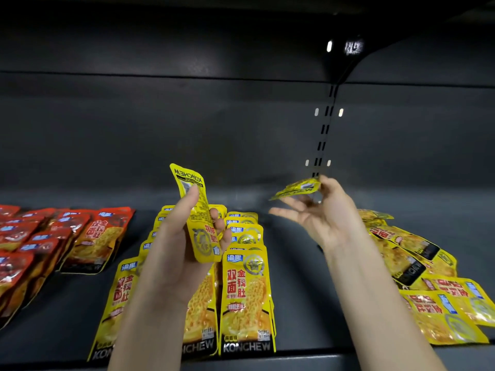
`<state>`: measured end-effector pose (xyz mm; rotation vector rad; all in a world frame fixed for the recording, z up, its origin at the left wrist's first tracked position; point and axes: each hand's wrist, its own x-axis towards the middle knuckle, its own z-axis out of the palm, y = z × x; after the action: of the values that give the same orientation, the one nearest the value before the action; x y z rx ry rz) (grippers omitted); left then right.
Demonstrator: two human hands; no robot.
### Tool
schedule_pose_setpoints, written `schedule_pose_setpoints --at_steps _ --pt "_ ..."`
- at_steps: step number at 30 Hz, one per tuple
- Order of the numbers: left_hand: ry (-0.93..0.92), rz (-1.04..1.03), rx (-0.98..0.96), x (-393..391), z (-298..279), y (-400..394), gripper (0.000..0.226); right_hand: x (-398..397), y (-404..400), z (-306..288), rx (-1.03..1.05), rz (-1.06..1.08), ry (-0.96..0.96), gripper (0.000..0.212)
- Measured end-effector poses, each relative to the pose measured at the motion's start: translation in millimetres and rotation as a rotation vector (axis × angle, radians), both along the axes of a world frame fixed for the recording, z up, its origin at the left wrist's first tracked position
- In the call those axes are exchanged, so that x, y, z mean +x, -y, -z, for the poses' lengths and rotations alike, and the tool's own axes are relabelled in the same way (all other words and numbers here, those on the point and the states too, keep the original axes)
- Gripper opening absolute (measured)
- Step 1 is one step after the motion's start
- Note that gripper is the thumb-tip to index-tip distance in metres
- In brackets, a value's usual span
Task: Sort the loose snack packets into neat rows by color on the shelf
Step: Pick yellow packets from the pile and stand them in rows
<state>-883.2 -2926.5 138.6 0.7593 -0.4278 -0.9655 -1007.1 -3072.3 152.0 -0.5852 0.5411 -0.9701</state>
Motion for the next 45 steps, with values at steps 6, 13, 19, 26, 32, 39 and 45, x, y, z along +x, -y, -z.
schedule_pose_setpoints --at_steps 6,13,19,26,32,39,45 --pt "0.018 0.022 0.037 -2 1 1 0.024 2 -4 8 0.097 0.048 0.163 0.025" --pt "0.063 0.062 0.073 0 2 -1 0.035 0 -9 12 -0.260 0.178 -0.092 0.024" --pt "0.159 -0.003 0.112 1 10 1 0.025 -2 -15 13 -0.323 0.178 -0.236 0.034" --pt "0.449 -0.029 0.107 -2 13 -10 0.041 -4 -5 -3 -0.531 0.123 -0.471 0.037" --pt "0.545 -0.114 0.174 0 10 -17 0.065 -6 3 2 -0.793 0.244 -0.712 0.057" --pt "0.803 -0.449 0.226 2 -15 -8 0.018 -7 7 15 -0.809 0.252 -0.787 0.066" --pt "0.574 -0.384 0.203 8 -46 19 0.006 0 41 19 -0.665 0.136 -0.963 0.024"
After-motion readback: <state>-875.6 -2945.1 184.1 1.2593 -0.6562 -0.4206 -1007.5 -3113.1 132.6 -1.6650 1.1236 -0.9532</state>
